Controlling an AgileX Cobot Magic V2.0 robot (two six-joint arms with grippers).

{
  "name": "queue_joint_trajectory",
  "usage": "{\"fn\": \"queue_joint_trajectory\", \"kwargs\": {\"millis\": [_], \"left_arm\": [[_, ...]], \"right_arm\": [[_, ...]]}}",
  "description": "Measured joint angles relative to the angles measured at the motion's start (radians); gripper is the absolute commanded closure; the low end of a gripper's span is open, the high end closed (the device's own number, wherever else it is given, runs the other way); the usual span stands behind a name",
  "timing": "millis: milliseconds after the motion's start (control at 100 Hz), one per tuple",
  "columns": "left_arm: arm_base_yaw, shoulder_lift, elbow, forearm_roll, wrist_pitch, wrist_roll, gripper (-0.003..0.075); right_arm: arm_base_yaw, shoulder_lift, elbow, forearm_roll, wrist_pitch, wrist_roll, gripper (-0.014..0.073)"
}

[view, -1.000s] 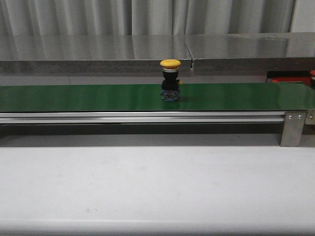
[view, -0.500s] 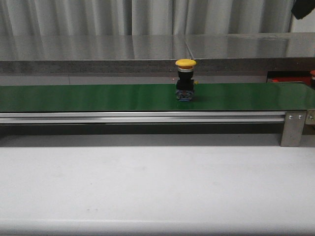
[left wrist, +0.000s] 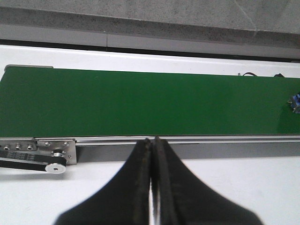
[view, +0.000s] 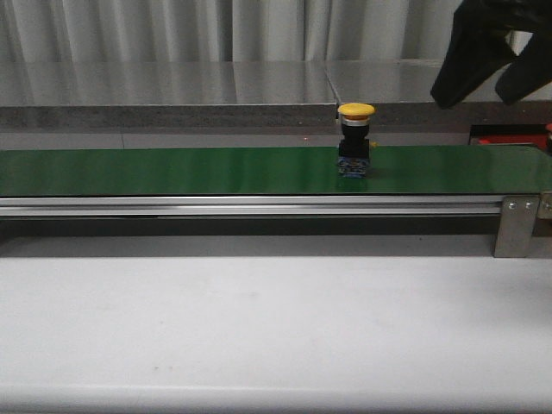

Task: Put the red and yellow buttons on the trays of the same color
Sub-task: 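Lower the right gripper onto the yellow button on the belt and grasp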

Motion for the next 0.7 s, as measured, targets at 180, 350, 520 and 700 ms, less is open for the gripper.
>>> {"fn": "queue_joint_trajectory", "kwargs": {"millis": [180,350,520,700], "left_arm": [[0.0,0.0,0.0,0.0,0.0,0.0,0.0739],[0.0,0.0,0.0,0.0,0.0,0.0,0.0739],[0.0,0.0,0.0,0.0,0.0,0.0,0.0739],[0.0,0.0,0.0,0.0,0.0,0.0,0.0739]], "right_arm": [[0.033,0.03,0.0,0.0,-0.059,-0.004,-0.0022],[0.037,0.086,-0.027,0.0,-0.068,-0.006,-0.0022],[0.037,0.148,-0.091,0.0,-0.069,-0.009,-0.0022],[0.037,0.22,-0.168,0.0,-0.069,-0.009,-0.0022]]}}
